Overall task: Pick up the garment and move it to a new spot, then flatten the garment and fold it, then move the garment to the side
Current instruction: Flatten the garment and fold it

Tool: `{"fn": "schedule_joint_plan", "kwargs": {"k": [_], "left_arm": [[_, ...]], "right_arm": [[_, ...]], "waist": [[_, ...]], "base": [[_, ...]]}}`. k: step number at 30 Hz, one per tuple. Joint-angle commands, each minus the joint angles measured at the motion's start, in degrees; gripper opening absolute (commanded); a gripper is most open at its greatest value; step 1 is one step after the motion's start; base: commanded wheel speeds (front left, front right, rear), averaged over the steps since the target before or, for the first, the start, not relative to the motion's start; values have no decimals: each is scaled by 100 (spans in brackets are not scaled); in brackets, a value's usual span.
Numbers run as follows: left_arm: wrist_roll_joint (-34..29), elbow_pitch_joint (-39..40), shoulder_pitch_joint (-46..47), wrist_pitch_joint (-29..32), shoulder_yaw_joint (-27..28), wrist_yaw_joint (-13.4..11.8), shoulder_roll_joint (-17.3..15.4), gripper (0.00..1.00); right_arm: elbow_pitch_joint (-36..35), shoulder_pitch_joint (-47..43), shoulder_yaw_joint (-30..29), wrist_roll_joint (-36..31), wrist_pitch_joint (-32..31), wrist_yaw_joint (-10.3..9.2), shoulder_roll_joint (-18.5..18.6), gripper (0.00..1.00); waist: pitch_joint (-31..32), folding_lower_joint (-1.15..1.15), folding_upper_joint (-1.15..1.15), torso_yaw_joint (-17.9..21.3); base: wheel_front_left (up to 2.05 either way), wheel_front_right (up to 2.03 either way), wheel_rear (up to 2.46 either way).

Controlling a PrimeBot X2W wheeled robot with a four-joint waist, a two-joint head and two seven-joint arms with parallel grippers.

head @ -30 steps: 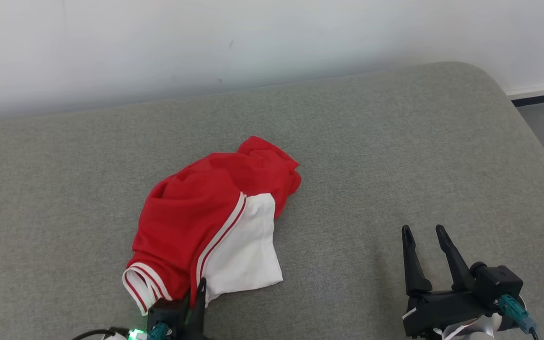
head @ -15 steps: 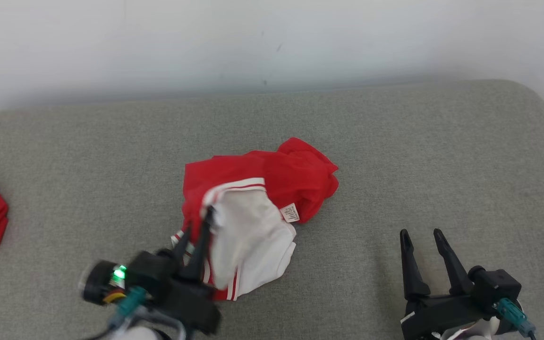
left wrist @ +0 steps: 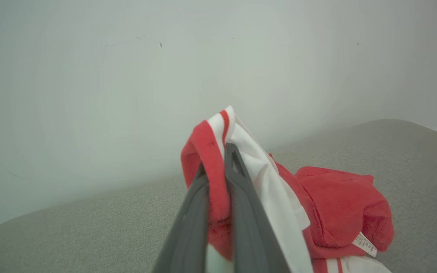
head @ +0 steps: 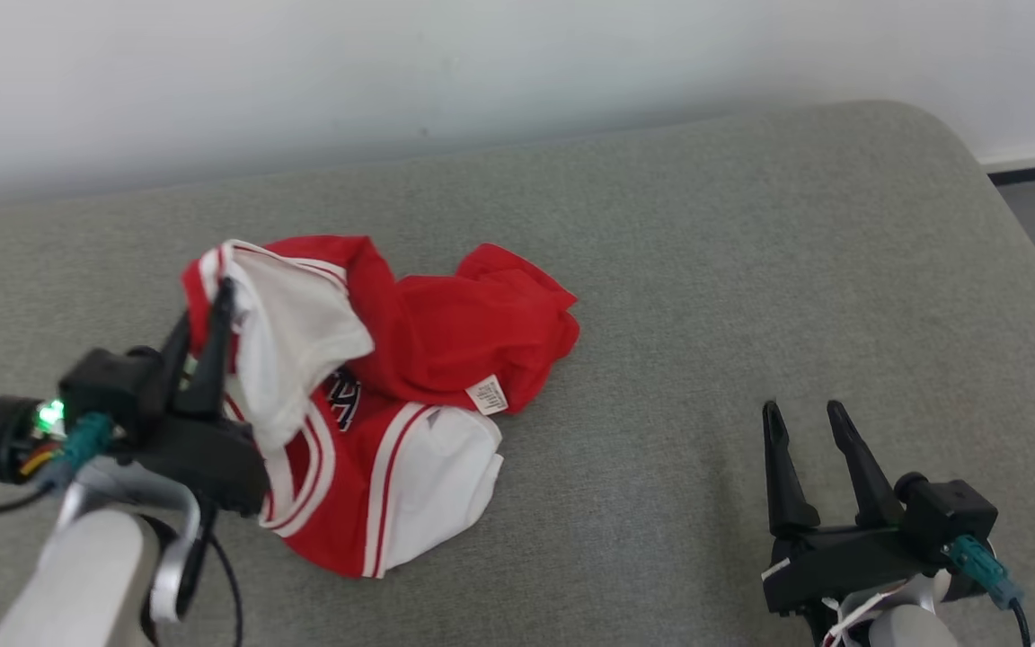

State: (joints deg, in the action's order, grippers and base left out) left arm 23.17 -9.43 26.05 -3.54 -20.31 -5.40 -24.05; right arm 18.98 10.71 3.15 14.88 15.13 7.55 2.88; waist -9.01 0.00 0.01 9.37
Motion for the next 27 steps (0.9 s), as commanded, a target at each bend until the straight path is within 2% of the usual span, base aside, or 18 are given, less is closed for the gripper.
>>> {"fn": "schedule_joint_plan", "kwargs": {"k": [1,9,15,16,17,18,23,27], "left_arm": [[6,-36,115,-56,41,30,-20,0],[223,-1305,903,-136,288,281,-169,0],[217,-2398,1416,-420,349,402,-244,0],[214,-2579,1475,-474,349,426,-242,7],[161,-2745,1533,-523,319,437,-256,50],[154,-2880,1575,-589,304,466,-245,100],[262,-3256,1576,-949,338,566,-64,100],[292,-3099,1288,-1080,355,558,12,100]], "right_arm": [[-4,48,16,35,9,-13,1,100],[46,236,104,92,9,-13,4,100],[90,289,150,122,9,-13,3,100],[99,286,145,120,9,-13,4,100],[108,282,143,119,9,-13,3,100],[115,276,137,114,9,-13,2,100],[146,145,69,57,9,-13,3,100],[155,40,47,29,9,-13,5,100]], "waist": [[-159,0,-1,182],[-319,0,-1,479],[-391,0,-1,622],[-391,0,-1,627],[-389,0,-1,627],[-380,0,-1,620],[-220,0,-1,451],[-27,0,-1,257]], "base": [[0,0,0],[0,0,0],[0,0,0],[0,0,0],[0,0,0],[0,0,0],[0,0,0],[0,0,0]]}}
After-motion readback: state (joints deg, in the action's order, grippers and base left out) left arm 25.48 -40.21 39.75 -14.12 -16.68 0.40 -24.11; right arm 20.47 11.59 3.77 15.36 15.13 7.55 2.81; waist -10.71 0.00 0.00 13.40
